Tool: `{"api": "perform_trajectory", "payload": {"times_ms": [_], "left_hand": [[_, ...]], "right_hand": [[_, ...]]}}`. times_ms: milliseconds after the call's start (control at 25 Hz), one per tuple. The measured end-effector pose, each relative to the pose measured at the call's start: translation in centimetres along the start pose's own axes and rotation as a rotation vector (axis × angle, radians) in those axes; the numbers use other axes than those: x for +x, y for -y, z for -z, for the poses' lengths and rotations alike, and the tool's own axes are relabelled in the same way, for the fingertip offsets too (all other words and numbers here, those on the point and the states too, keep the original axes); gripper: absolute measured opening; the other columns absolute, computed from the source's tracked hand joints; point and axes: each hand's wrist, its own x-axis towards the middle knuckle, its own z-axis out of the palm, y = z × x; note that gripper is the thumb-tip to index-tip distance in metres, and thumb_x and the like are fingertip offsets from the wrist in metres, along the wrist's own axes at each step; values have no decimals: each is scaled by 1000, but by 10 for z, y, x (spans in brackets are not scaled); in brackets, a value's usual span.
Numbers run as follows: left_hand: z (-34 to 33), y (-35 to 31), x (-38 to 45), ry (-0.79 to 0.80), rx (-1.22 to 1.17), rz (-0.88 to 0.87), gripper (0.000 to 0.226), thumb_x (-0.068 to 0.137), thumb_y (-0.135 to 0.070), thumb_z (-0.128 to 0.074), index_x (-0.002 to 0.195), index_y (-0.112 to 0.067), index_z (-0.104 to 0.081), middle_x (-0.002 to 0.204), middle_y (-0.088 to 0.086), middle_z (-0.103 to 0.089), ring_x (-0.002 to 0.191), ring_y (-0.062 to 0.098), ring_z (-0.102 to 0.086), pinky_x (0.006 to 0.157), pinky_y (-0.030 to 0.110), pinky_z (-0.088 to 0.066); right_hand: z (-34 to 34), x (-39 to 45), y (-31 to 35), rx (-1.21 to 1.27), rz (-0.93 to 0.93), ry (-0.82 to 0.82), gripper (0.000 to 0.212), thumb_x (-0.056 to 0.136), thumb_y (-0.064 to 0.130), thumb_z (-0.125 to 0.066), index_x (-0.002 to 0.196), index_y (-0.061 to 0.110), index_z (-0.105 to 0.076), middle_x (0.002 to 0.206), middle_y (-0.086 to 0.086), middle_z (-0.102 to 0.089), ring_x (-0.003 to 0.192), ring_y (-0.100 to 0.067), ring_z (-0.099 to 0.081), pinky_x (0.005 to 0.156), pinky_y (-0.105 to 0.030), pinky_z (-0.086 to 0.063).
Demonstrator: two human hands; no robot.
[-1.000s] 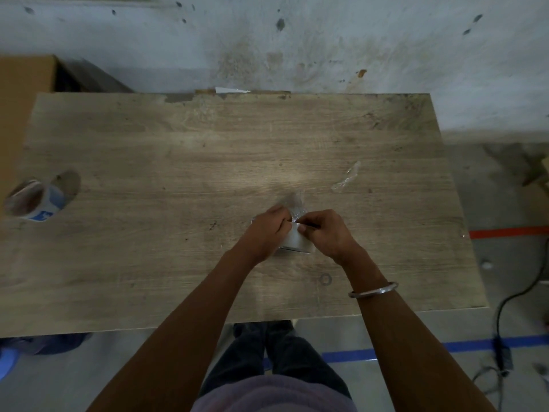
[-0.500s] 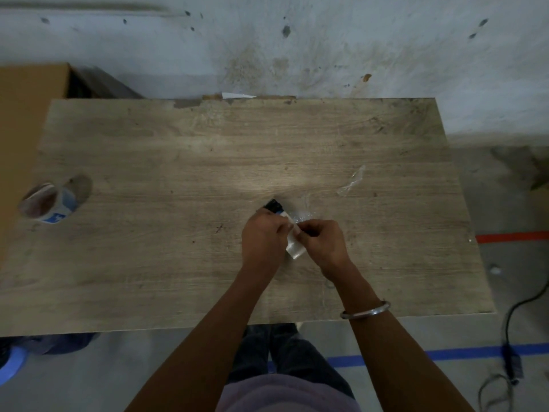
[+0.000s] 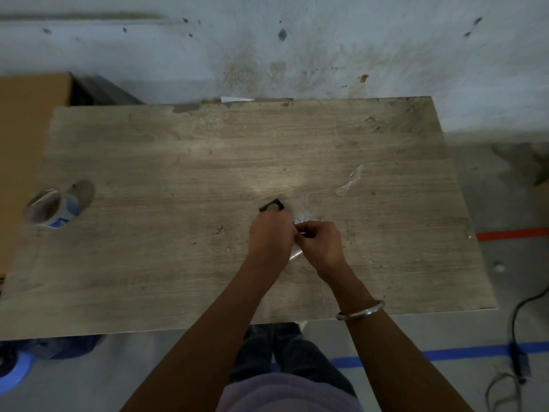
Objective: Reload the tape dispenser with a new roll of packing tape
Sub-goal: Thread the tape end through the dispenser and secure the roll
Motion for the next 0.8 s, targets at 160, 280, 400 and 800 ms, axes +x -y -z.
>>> {"api": "perform_trajectory", "payload": {"times_ms": [160, 280, 400, 800], "left_hand": [[12, -7, 12, 103, 93, -9, 12, 91, -5, -55, 98, -6, -64, 102, 11, -64, 89, 26, -65, 71, 32, -48], [17, -9, 21, 169, 140, -43, 11, 91, -8, -56, 98, -6, -65, 98, 10, -66, 87, 25, -65, 70, 30, -47], [19, -6, 30, 233, 102, -52, 10, 88, -14, -61, 95, -8, -64, 91, 8, -66, 77, 21, -62, 66, 29, -47], [-9, 30, 10, 80, -404, -47, 28, 86, -16, -69, 113, -12, -72, 108, 5, -67, 89, 17, -63, 79, 23, -46]], "right_hand": [[1, 0, -1, -13, -2, -21, 11, 82, 13, -72, 90, 13, -80, 83, 2, -77, 76, -7, -73, 74, -31, -60], [1, 1, -2, -45, 20, -18, 12, 82, 12, -71, 91, 12, -80, 84, 0, -77, 76, -9, -73, 74, -34, -60], [2, 1, -1, -80, 38, -12, 11, 83, 11, -71, 90, 10, -79, 83, -2, -77, 75, -11, -72, 72, -31, -59], [12, 7, 3, 188, -157, 49, 15, 87, 12, -65, 95, 14, -77, 85, 2, -74, 83, -12, -69, 76, -27, -53]]}}
